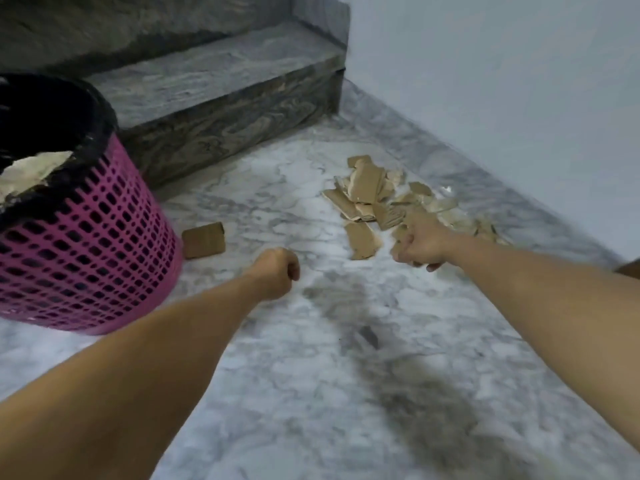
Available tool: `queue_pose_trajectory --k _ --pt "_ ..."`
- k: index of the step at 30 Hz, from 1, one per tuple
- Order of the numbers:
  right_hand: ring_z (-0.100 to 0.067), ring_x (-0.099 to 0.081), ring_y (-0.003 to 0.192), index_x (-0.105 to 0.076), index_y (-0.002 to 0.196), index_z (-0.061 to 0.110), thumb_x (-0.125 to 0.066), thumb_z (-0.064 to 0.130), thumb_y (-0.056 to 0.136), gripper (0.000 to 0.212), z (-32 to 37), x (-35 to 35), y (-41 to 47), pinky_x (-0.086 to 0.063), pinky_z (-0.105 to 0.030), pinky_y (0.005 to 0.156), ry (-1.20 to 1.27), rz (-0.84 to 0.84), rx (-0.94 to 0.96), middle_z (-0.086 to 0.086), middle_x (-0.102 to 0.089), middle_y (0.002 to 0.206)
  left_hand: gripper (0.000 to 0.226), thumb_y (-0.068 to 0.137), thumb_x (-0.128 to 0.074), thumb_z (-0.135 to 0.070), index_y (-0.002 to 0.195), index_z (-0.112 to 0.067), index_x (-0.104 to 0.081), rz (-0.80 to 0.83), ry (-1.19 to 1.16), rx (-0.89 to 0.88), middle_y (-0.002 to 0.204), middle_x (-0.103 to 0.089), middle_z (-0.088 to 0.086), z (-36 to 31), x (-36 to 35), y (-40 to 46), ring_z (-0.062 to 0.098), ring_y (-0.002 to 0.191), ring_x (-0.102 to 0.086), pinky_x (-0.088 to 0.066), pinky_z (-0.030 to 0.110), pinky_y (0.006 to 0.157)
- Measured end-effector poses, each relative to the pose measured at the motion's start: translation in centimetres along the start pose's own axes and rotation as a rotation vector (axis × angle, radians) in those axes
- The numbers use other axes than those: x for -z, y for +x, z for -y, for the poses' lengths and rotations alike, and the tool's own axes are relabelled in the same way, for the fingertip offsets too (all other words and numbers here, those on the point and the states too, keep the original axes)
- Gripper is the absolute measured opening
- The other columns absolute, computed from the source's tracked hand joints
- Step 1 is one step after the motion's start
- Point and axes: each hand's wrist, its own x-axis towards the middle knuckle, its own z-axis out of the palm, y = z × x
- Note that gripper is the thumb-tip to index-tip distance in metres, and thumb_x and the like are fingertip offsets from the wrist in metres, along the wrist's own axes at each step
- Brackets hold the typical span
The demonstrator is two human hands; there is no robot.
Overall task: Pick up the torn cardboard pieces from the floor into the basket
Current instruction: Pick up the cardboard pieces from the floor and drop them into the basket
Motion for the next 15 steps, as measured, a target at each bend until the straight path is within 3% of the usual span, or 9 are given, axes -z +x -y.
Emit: queue_pose_trajectory --k 3,7,10,12,13,15 --pt "-0.027 -0.068 0.085 -0.061 0.091 0.003 -0.071 0.021 0.085 0.021 -4.2 3.1 -1.0 -0.051 -0.031 0.059 -0.028 -0.033 -0.083 -0.016 -0.066 0.093 0.026 0.084 -0.055 0.009 0.095 -0.008 -0.071 -0.041 0.005 -0.001 0.092 -0.059 0.002 -3.9 0.9 2.6 0.02 0.088 -0.06 -0.046 0.024 0.069" --pt "-0.025 -0.057 0.067 -0.058 0.075 0.006 -0.067 0.026 0.089 0.026 -10.6 6.5 -1.3 -0.043 -0.029 0.058 -0.163 -0.048 -0.193 -0.009 -0.056 0.068 0.034 0.083 -0.043 0.01 0.085 -0.012 -0.068 -0.023 -0.031 -0.042 0.09 -0.062 0.004 -8.8 -0.1 6.6 0.023 0.087 -0.062 -0.046 0.024 0.068" --pt "-0.022 -0.052 0.06 -0.051 0.065 0.009 -0.064 0.028 0.089 0.033 -15.0 8.3 0.6 -0.041 -0.027 0.055 -0.234 -0.118 -0.275 -0.004 -0.05 0.063 0.036 0.081 -0.038 0.013 0.077 -0.013 -0.064 0.005 -0.047 -0.07 0.088 -0.062 0.008 -11.6 -2.0 10.4 0.022 0.079 -0.058 -0.047 0.027 0.067" --pt "-0.02 -0.057 0.068 -0.055 0.072 0.009 -0.064 0.032 0.088 0.03 -16.6 8.3 1.9 -0.049 -0.029 0.061 -0.23 -0.118 -0.319 -0.005 -0.057 0.076 0.034 0.081 -0.04 0.012 0.076 -0.013 -0.062 0.013 -0.048 -0.06 0.094 -0.065 0.014 -12.4 -3.1 11.8 0.026 0.084 -0.06 -0.051 0.031 0.073" --pt "-0.023 -0.061 0.081 -0.06 0.086 0.008 -0.064 0.037 0.086 0.029 -17.6 8.1 3.0 -0.053 -0.029 0.068 -0.21 -0.116 -0.345 -0.007 -0.062 0.091 0.031 0.082 -0.041 0.011 0.078 -0.012 -0.061 0.017 -0.043 -0.041 0.098 -0.066 0.016 -12.7 -3.8 12.8 0.028 0.088 -0.06 -0.05 0.033 0.076" --pt "-0.031 -0.061 0.106 -0.057 0.118 0.01 -0.062 0.063 0.07 0.071 -18.5 7.0 3.9 -0.054 -0.034 0.085 -0.16 -0.157 -0.412 -0.011 -0.061 0.121 0.021 0.087 -0.045 0.003 0.086 -0.01 -0.061 0.006 -0.015 0.009 0.103 -0.066 0.018 -12.8 -4.6 13.9 0.027 0.089 -0.058 -0.047 0.034 0.077"
